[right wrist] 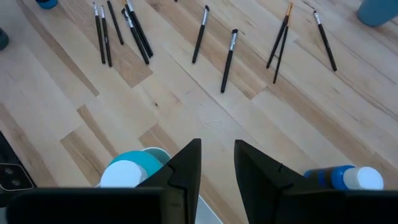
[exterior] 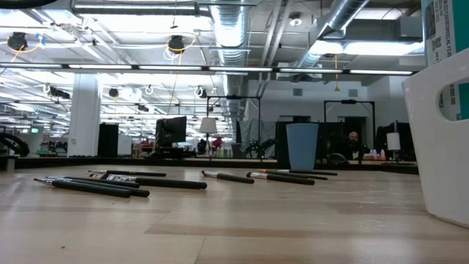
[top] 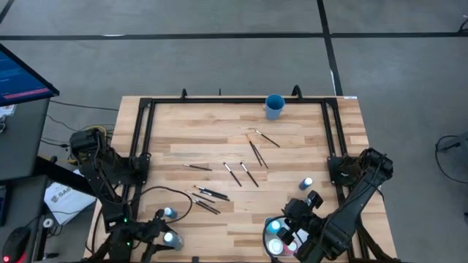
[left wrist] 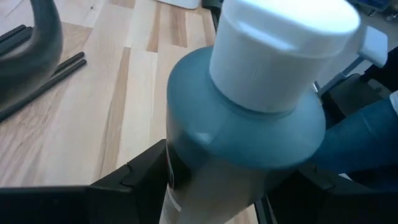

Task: Pick & Place Paint Supplies
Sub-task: Put the large blue paint bottle into the white bin

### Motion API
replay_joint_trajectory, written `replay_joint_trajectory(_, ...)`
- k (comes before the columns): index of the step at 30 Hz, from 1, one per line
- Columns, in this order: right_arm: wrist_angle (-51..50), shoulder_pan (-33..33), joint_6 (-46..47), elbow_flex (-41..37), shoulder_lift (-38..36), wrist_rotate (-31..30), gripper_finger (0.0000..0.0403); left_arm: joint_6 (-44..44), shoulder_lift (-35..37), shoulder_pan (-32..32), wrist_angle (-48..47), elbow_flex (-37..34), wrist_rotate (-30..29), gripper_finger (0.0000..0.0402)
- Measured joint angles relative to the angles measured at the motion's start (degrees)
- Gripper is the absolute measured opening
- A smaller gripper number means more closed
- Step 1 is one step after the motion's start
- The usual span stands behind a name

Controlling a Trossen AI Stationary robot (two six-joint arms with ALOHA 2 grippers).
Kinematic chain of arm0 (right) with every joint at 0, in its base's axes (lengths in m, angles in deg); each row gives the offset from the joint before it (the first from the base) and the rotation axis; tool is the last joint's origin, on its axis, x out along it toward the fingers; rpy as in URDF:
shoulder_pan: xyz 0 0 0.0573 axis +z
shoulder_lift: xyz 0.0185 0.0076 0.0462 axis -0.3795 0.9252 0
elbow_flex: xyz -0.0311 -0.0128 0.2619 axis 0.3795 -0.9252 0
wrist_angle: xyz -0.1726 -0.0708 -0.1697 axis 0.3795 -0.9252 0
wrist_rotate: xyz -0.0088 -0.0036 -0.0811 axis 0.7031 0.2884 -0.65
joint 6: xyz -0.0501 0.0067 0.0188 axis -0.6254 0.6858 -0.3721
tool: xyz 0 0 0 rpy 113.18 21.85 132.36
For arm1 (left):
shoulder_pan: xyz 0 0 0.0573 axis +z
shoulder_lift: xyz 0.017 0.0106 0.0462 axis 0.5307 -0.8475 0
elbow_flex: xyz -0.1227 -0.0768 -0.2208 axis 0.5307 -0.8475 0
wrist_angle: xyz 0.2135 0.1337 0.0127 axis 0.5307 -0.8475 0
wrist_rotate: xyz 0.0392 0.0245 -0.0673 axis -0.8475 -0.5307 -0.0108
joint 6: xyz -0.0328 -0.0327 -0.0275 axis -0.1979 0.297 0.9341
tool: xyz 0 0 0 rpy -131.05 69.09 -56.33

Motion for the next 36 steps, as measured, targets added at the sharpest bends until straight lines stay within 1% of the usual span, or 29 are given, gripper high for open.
replay_joint_trajectory(4, 2.74, -0.26, -1.44, 0.04, 0.00, -1.03, 0.0088, -0.10, 2.54, 0.48, -0.02, 0.00, -0.02, 0.0217)
replay_joint_trajectory(8, 9.74, -1.79, -10.14, 0.99, 0.00, -1.36, 0.0088, -4.22, 6.75, 1.68, 0.01, 0.00, 0.88, 0.0218)
replay_joint_trajectory(11, 15.03, -4.18, -19.33, 2.53, 0.00, -1.26, 0.0088, -9.87, 9.51, 3.57, -0.38, 0.07, 4.99, 0.0218)
replay_joint_trajectory(15, 20.30, -8.64, -34.22, 5.41, 0.00, -0.14, 0.0088, -18.26, 12.43, 7.26, -0.79, 0.07, 11.55, 0.0218)
replay_joint_trajectory(18, 24.60, -12.34, -45.27, 7.64, 0.00, 0.33, 0.0088, -22.79, 14.75, 10.33, -2.18, 0.07, 15.68, 0.0218)
replay_joint_trajectory(21, 29.90, -16.07, -55.24, 9.37, 0.00, 3.05, 0.0088, -26.46, 17.68, 13.44, -4.59, 0.07, 19.24, 0.0218)
replay_joint_trajectory(24, 36.52, -19.38, -62.70, 10.13, 0.00, 6.55, 0.0088, -29.72, 21.50, 16.99, -7.37, 0.07, 21.24, 0.0218)
replay_joint_trajectory(26, 39.64, -21.24, -66.07, 10.49, 0.00, 9.29, 0.0088, -32.19, 24.16, 19.75, -8.20, 0.07, 21.46, 0.0218)
replay_joint_trajectory(29, 42.57, -23.17, -68.51, 10.78, -0.02, 12.86, 0.0091, -34.88, 27.24, 24.54, -8.09, 0.07, 21.12, 0.0218)
replay_joint_trajectory(32, 43.41, -24.36, -70.13, 10.73, -0.02, 13.63, 0.0107, -35.98, 28.32, 29.73, -8.13, 0.07, 21.14, 0.0218)
replay_joint_trajectory(36, 47.22, -25.72, -73.26, 10.73, -0.02, 13.71, 0.0145, -36.25, 28.01, 36.01, -8.23, 0.07, 21.36, 0.0218)
